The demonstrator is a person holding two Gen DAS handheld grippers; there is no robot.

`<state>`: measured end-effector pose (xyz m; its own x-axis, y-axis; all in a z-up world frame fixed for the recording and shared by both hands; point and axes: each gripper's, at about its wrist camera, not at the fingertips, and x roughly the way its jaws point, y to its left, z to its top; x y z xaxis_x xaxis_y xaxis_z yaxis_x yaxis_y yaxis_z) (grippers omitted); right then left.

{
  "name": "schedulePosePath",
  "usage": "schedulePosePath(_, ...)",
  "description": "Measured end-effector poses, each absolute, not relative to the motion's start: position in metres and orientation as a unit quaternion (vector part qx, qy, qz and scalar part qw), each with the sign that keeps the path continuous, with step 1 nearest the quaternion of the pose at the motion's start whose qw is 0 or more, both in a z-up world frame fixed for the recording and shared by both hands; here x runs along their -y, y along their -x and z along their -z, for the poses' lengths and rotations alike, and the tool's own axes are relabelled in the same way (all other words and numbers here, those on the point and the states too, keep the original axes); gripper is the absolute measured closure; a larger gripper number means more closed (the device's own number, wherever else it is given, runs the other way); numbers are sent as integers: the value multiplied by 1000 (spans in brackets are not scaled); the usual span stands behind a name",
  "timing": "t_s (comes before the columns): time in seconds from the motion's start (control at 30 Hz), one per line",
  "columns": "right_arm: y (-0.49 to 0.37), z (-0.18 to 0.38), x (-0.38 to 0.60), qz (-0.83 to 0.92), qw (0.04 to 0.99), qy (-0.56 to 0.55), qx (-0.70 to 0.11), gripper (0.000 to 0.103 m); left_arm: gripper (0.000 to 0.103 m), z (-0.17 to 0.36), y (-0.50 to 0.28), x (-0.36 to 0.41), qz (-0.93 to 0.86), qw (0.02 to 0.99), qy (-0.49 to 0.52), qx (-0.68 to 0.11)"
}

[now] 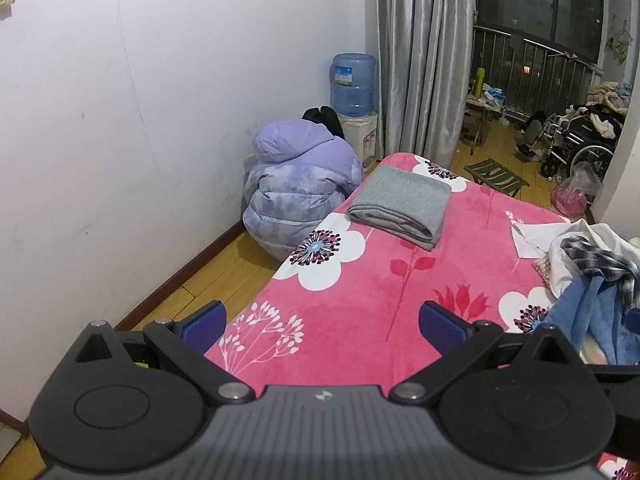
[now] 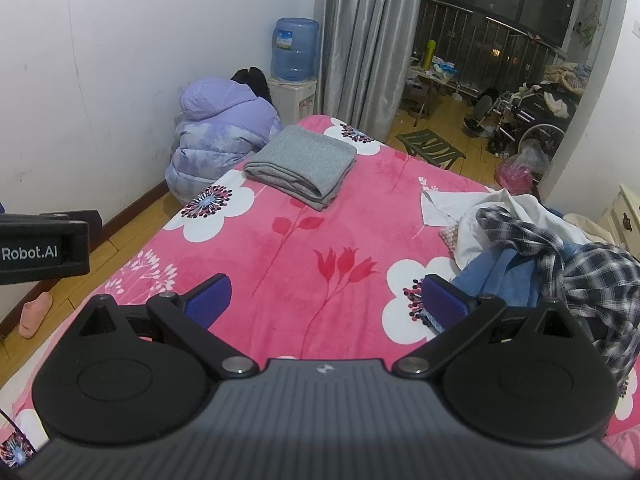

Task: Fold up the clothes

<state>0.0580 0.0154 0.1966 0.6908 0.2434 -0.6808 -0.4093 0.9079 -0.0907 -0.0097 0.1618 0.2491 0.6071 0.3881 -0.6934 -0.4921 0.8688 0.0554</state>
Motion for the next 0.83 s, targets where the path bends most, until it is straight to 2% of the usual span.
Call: schedulePosePath(0.83, -57, -194, -18, -181, 909, 120, -355, 1, 0, -247, 9, -166, -247, 891, 73, -373)
